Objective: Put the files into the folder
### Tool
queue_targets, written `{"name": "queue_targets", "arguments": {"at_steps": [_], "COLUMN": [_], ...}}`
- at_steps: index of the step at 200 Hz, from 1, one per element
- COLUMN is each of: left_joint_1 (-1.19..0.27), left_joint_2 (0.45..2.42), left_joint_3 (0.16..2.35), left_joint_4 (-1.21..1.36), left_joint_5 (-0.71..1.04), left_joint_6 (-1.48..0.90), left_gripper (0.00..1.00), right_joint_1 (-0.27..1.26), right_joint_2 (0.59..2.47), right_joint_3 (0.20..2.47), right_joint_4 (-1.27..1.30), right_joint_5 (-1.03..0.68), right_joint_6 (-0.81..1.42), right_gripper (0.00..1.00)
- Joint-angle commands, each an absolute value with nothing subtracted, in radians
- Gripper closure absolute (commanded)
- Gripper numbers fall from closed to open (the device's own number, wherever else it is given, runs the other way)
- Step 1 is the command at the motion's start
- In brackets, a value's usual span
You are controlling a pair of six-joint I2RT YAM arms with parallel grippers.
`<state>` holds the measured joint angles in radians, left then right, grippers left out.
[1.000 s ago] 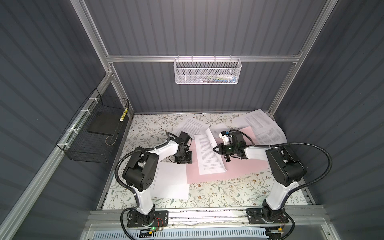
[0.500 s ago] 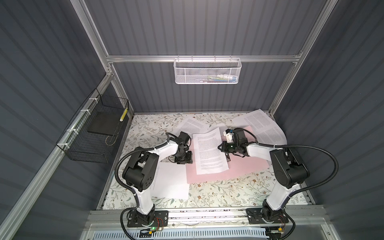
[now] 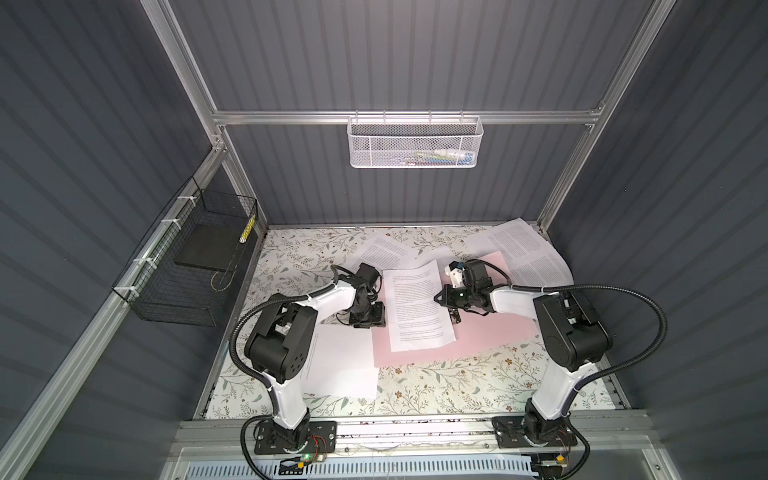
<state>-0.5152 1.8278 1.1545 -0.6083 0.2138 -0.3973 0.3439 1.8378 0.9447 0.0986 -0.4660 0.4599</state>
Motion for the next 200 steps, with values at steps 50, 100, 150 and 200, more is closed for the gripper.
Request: {"name": "queue_targets", "arguments": {"at_steps": [50,100,150,200], "left_joint_1": [-0.509,-0.509,-0.509,-0.509], "left_joint_2": [1.861,1.852,1.858,1.856], "left_joint_3": [1.128,1.112,1.104,1.104], "left_joint_4": [-0.588,-0.558,-0.549,-0.546], "left_joint_5": [0.247,0.285,0.293,0.292], "left_joint_6": [-0.405,-0.418,-0.423,-0.425], "left_gripper": [0.41,0.36,0.35,0.35], "right_joint_1": [0.366,0.384,0.395,0.397], "right_joint_2": [1.862,1.869,1.882,1.88], "right_joint_3": [0.932,0.896,0.89,0.879], "right_joint_4": [0.153,0.201,0.214,0.203], "right_joint_5": [-0.511,-0.503,-0.551,-0.537], "right_joint_6": [0.519,0.57,0.554,0.561], "right_gripper": [1.0,1.0,1.0,1.0]}}
